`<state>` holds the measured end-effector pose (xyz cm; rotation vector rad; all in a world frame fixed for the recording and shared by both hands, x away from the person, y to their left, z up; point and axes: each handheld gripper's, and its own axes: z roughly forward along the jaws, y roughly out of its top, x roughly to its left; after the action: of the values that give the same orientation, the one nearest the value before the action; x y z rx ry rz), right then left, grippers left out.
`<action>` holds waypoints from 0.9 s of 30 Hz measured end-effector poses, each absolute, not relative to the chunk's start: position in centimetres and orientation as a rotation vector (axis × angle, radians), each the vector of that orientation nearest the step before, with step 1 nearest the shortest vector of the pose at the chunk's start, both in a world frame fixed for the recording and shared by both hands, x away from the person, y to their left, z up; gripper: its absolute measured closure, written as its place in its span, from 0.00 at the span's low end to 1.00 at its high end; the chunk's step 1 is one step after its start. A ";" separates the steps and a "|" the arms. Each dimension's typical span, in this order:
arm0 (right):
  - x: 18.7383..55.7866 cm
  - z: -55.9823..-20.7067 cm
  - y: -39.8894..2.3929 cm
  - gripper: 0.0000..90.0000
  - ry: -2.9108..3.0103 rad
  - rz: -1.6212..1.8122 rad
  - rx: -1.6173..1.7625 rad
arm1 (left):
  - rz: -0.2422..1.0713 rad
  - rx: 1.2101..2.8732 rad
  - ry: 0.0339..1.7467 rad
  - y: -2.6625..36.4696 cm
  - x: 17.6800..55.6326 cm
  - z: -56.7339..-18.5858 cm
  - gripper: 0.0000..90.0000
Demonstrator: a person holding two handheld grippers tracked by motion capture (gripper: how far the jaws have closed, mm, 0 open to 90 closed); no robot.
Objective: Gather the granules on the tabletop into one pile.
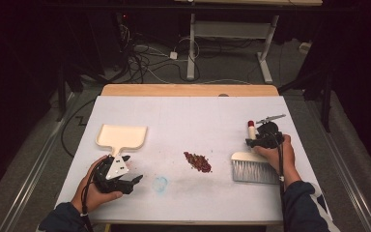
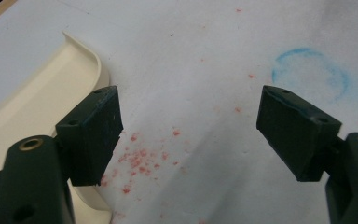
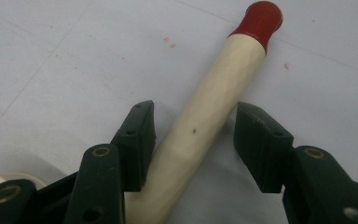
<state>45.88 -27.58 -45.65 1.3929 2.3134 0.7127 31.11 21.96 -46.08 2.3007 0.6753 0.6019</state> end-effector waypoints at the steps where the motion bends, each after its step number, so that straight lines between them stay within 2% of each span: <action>1: 45.9 -45.6 -27.5 0.55 2.319 0.712 1.388 | 0.590 2.304 0.684 21.9 31.1 -46.1 0.24; 10: 46.3 -45.7 -26.8 0.59 2.328 0.707 1.361 | 0.604 2.303 0.675 21.9 31.2 -46.1 0.24; 16: 45.9 -44.9 -27.0 0.51 2.273 0.746 1.345 | 0.609 2.294 0.675 22.0 31.1 -46.0 0.24; 21: 44.6 -42.7 -27.0 0.48 2.194 0.897 1.215 | 0.615 2.287 0.674 22.0 31.0 -45.9 0.24; 27: 43.0 -40.5 -26.6 0.41 2.101 1.030 1.083 | 0.619 2.281 0.678 22.0 31.0 -45.8 0.24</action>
<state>42.99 -26.62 -40.47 1.0829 2.1005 1.0303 30.98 22.03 -45.82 2.2806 0.6775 0.6192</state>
